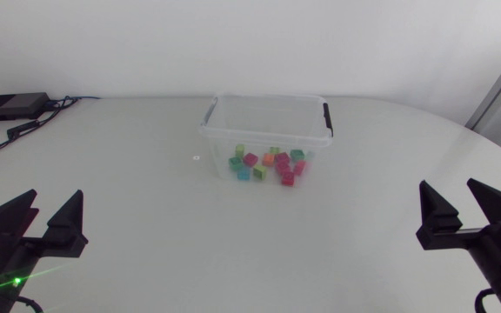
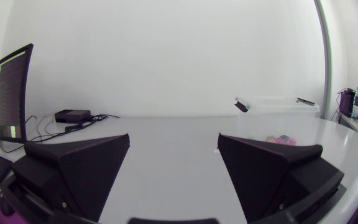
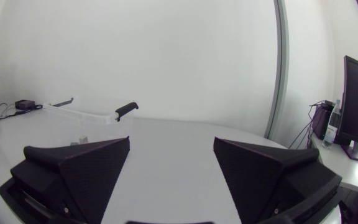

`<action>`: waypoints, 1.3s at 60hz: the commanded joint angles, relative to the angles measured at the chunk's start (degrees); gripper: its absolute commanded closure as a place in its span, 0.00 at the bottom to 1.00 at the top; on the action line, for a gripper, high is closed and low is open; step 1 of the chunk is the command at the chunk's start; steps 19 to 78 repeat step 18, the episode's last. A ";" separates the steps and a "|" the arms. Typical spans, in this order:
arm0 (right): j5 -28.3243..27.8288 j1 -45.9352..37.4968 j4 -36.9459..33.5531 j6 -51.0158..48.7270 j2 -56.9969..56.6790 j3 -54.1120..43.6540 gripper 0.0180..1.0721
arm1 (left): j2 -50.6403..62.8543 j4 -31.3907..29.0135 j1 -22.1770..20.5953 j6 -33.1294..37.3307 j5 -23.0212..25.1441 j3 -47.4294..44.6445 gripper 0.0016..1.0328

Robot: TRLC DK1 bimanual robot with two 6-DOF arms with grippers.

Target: Pick up the duplo bricks and place them in the container

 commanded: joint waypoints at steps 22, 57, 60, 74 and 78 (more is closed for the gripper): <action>-1.37 -1.21 1.78 2.74 -4.32 -6.02 0.05 | 0.16 0.05 -0.80 -1.45 0.62 -0.80 0.04; -1.37 -1.21 1.78 2.74 -4.32 -6.02 0.05 | 0.16 0.05 -0.80 -1.45 0.62 -0.80 0.04; -1.37 -1.21 1.78 2.74 -4.32 -6.02 0.05 | 0.16 0.05 -0.80 -1.45 0.62 -0.80 0.04; -1.37 -1.21 1.78 2.74 -4.32 -6.02 0.05 | 0.16 0.05 -0.80 -1.45 0.62 -0.80 0.04; -1.37 -1.21 1.78 2.74 -4.32 -6.02 0.05 | 0.16 0.05 -0.80 -1.45 0.62 -0.80 0.04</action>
